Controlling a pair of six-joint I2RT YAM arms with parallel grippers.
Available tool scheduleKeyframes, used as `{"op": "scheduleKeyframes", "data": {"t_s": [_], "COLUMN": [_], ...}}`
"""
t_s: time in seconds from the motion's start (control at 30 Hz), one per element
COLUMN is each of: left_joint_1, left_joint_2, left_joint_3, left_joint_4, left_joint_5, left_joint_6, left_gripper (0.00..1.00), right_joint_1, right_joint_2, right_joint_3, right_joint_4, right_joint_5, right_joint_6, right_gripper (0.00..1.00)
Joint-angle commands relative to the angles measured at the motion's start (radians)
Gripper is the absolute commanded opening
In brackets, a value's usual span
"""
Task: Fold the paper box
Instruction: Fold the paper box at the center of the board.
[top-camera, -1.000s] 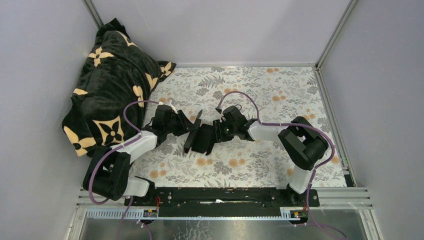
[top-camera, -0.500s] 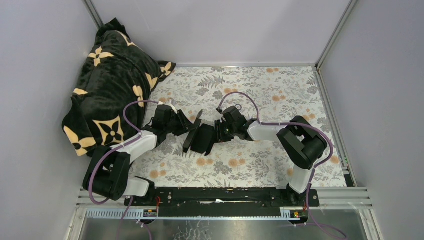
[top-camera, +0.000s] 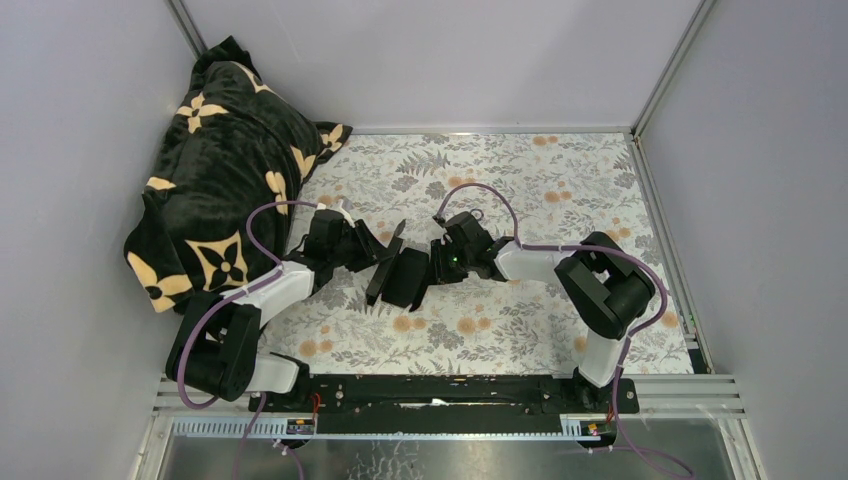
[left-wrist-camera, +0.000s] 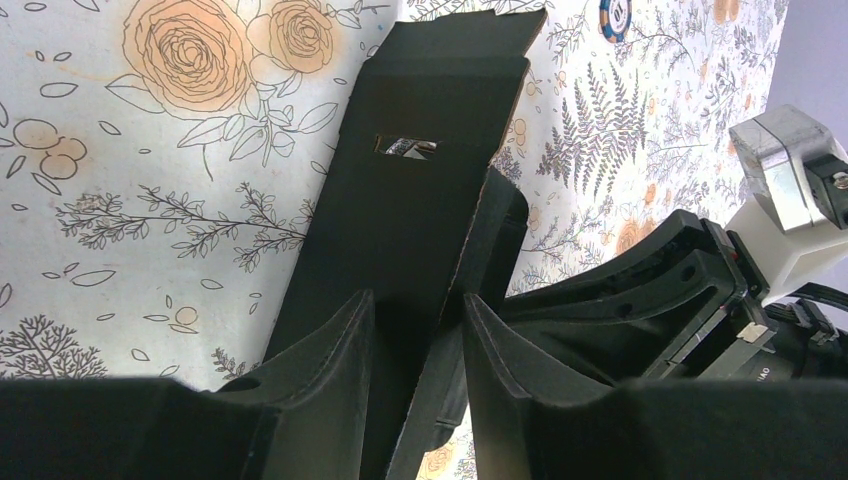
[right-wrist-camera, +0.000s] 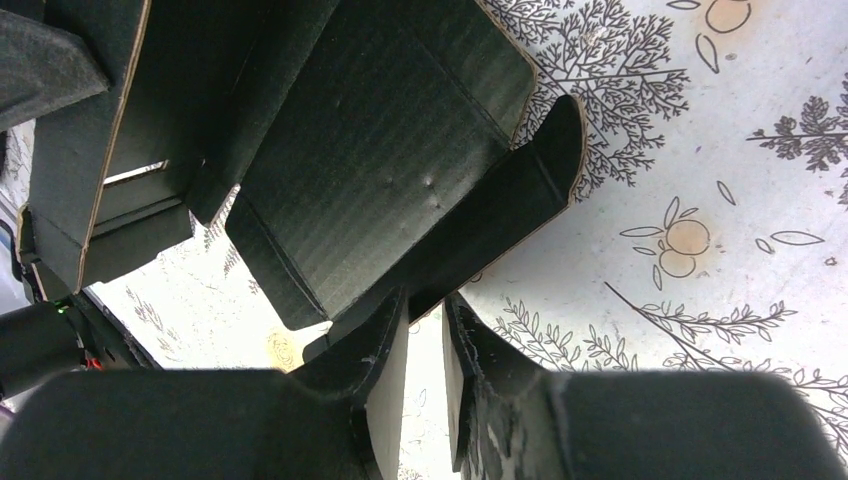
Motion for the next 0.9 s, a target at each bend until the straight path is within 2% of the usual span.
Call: {"op": "scheduleKeyframes", "data": {"t_s": [0.0,0.67,0.87], "left_joint_1": [0.009,0.008,-0.026], "left_joint_2": [0.015,0.002,-0.003], "left_joint_3": [-0.021,-0.05,-0.054], "left_joint_4": [0.006,0.067,0.07], "left_joint_5": [0.006,0.086,0.083], "left_joint_6": [0.0,-0.038,-0.046], "left_gripper": [0.42,0.42,0.41], "right_joint_1": [0.0,-0.001,-0.001], "right_joint_2": [-0.066,-0.185,-0.221], "right_joint_3": [0.018,-0.109,-0.162], "right_joint_4": [-0.012,-0.051,-0.047], "right_joint_5": [0.021,0.063,0.07], "right_joint_6": [-0.001,-0.008,-0.003], "right_gripper": [0.24,0.23,0.23]}}
